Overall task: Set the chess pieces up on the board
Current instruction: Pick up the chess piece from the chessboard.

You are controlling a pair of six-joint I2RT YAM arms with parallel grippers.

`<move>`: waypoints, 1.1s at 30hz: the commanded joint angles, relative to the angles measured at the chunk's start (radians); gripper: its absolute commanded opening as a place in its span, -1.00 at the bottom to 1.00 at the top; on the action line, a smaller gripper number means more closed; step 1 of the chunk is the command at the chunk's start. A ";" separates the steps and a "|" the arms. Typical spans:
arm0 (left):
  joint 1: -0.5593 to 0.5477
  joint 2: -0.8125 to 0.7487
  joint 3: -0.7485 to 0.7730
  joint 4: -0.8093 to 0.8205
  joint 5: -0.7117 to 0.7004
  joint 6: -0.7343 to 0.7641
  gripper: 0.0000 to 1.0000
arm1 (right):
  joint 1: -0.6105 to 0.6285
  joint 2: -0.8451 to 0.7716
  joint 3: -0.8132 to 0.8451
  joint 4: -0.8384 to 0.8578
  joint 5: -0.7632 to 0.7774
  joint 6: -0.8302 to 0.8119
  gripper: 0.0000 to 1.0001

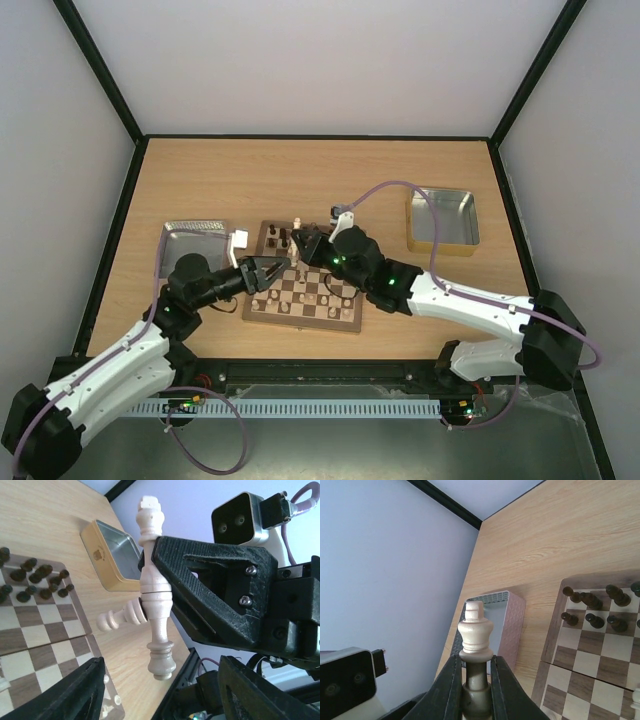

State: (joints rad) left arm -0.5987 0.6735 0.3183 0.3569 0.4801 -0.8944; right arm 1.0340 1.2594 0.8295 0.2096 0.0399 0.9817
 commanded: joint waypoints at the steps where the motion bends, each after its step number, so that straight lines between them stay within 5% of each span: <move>1: -0.002 0.051 -0.014 0.107 0.073 -0.044 0.24 | -0.003 0.021 0.031 -0.008 0.024 0.101 -0.88; 17: -0.005 0.153 -0.004 0.192 0.084 -0.085 -0.28 | -0.004 0.047 0.010 0.035 -0.004 0.172 -0.88; 26: -0.005 0.164 0.024 0.114 0.071 -0.019 -0.92 | -0.004 0.029 -0.008 0.045 0.016 0.134 -0.88; 33: -0.004 0.157 0.056 -0.031 0.039 0.056 -0.95 | -0.003 0.000 -0.016 -0.011 0.141 0.024 -0.88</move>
State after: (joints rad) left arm -0.6014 0.8345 0.3389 0.4149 0.5343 -0.9020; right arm 1.0344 1.2976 0.8215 0.2131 0.0650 1.0798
